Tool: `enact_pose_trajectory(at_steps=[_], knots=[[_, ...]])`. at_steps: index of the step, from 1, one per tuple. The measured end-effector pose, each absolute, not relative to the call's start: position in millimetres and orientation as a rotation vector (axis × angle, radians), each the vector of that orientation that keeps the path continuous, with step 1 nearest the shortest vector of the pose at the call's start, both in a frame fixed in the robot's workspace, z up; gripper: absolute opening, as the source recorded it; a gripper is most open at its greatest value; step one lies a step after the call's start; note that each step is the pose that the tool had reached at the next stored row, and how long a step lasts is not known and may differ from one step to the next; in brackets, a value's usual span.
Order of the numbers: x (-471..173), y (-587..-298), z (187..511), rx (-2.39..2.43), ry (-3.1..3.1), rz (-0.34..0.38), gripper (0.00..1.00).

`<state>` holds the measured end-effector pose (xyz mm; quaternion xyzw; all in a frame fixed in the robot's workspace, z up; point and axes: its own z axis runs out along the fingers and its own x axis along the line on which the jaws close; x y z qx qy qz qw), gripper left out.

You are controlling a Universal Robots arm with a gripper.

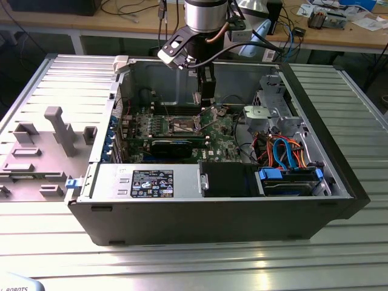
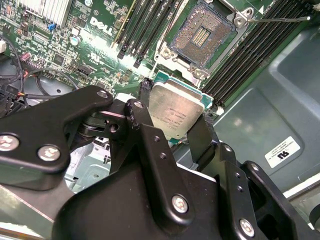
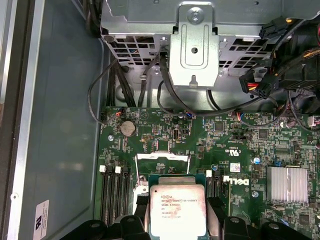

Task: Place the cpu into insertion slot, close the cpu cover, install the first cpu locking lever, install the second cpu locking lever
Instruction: 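Place the cpu into insertion slot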

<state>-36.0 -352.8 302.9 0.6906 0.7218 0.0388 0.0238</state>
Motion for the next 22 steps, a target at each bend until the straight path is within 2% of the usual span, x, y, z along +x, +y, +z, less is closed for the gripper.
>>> enact_pose_trajectory(at_steps=[22], knots=[[-36.0, -352.8, 302.6, 2.148, 2.223, 0.120, 0.54]])
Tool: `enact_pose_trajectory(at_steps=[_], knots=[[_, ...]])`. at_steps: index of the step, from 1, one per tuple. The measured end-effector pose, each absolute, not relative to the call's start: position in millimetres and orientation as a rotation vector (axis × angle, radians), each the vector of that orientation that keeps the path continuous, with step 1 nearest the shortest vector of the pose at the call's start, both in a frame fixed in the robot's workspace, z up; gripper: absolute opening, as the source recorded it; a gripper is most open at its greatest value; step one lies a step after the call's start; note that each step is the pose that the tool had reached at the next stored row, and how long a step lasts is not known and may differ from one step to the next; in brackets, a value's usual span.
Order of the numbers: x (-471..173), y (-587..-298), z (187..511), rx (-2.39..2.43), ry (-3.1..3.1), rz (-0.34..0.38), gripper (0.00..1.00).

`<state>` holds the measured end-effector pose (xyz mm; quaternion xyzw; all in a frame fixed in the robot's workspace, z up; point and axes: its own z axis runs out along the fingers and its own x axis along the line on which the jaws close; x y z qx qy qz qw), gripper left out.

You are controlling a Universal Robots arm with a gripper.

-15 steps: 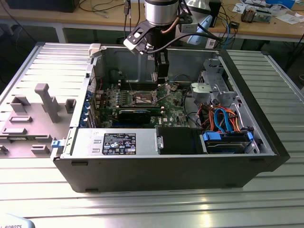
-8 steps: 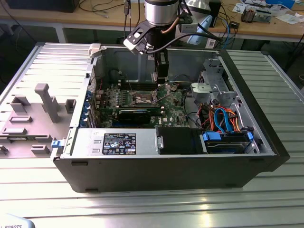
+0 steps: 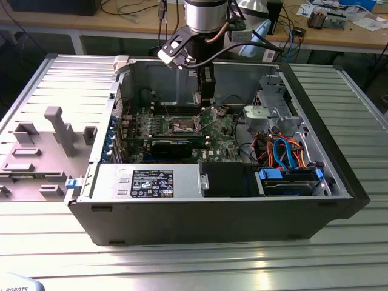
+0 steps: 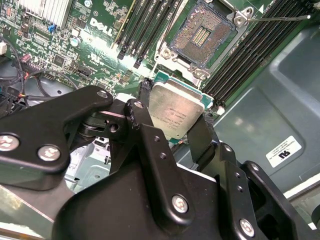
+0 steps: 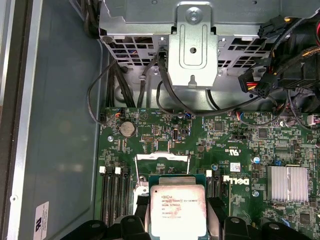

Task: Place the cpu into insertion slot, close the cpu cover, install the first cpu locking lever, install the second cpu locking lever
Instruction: 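Place the cpu into insertion slot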

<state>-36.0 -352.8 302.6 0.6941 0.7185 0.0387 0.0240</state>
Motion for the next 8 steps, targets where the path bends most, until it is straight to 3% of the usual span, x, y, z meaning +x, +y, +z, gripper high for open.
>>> enact_pose_trajectory(at_steps=[8], knots=[[-36.0, -352.8, 302.5, 2.151, 2.220, 0.120, 0.54]])
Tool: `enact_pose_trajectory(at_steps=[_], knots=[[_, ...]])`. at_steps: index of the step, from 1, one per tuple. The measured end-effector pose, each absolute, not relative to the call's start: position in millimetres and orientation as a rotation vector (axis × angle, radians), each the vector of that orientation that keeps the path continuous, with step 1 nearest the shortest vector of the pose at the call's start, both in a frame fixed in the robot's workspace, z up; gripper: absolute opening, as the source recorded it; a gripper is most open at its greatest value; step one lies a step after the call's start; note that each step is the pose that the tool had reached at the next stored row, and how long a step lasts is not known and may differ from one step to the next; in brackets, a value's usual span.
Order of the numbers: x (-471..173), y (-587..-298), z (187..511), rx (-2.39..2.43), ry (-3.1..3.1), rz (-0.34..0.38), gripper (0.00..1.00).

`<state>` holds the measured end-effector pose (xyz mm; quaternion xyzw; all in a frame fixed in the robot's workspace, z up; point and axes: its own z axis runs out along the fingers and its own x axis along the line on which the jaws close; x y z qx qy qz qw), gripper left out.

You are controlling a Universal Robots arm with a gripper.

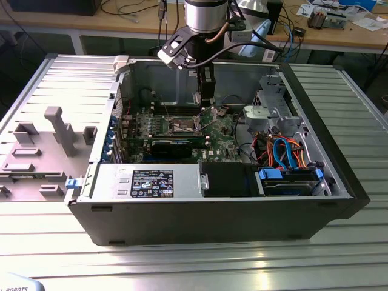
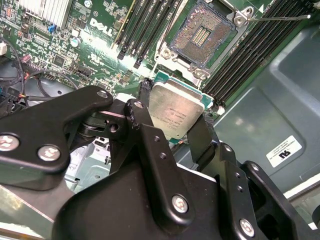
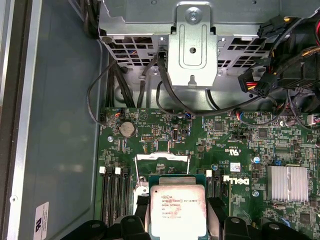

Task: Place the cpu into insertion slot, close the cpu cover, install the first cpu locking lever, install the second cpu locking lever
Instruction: 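Place the cpu into insertion slot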

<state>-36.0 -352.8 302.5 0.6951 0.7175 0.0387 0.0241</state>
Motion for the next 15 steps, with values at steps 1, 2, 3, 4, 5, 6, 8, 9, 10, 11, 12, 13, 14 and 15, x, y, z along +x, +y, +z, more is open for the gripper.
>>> enact_pose_trajectory(at_steps=[1, 2, 3, 4, 5, 6, 8, 9, 10, 11, 12, 13, 14, 15], knots=[[-36.0, -352.8, 302.4, 2.152, 2.219, 0.120, 0.54], [-36.0, -352.8, 302.5, 2.152, 2.219, 0.120, 0.54], [-36.1, -352.8, 302.5, 2.153, 2.218, 0.120, 0.54], [-36.0, -352.8, 302.4, 2.153, 2.218, 0.120, 0.54], [-36.0, -352.8, 302.4, 2.154, 2.217, 0.120, 0.54], [-36.0, -352.8, 302.4, 2.154, 2.217, 0.120, 0.54], [-36.0, -352.9, 302.4, 2.155, 2.216, 0.120, 0.54], [-36.0, -352.8, 302.4, 2.155, 2.215, 0.120, 0.54], [-36.0, -352.8, 302.3, 2.156, 2.215, 0.120, 0.54], [-36.1, -352.8, 302.3, 2.156, 2.214, 0.120, 0.54], [-36.0, -352.8, 302.3, 2.157, 2.214, 0.120, 0.54], [-36.0, -352.8, 302.3, 2.157, 2.213, 0.120, 0.54], [-36.0, -352.8, 302.2, 2.158, 2.213, 0.120, 0.54], [-36.0, -352.8, 302.2, 2.158, 2.212, 0.120, 0.54]])
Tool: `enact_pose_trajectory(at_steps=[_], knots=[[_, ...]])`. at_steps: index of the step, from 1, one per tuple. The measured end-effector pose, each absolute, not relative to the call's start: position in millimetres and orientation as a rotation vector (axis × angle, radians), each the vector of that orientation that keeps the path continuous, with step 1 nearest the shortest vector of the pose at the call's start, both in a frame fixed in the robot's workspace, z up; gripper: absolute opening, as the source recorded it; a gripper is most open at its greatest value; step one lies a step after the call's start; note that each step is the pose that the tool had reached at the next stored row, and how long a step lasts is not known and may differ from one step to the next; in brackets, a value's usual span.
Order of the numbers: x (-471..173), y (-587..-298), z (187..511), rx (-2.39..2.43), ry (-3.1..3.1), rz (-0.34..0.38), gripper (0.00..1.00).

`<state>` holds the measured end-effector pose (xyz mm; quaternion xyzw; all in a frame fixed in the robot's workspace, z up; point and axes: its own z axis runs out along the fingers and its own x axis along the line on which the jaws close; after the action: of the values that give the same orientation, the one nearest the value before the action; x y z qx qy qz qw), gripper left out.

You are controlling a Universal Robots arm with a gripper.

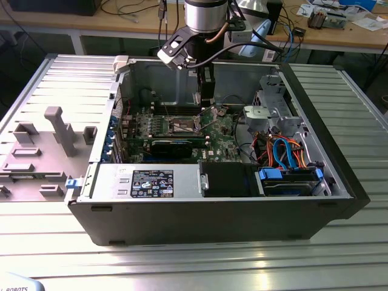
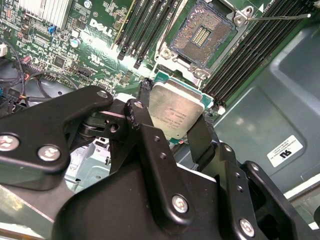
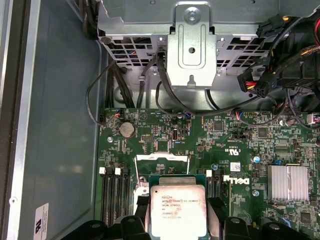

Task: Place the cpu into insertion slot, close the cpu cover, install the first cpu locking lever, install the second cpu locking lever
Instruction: 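Place the cpu into insertion slot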

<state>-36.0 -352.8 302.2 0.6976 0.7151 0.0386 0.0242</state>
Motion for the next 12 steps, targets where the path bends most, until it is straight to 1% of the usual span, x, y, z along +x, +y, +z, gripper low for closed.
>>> enact_pose_trajectory(at_steps=[12], knots=[[-36.0, -352.9, 301.8, 2.167, 2.203, 0.119, 0.54]])
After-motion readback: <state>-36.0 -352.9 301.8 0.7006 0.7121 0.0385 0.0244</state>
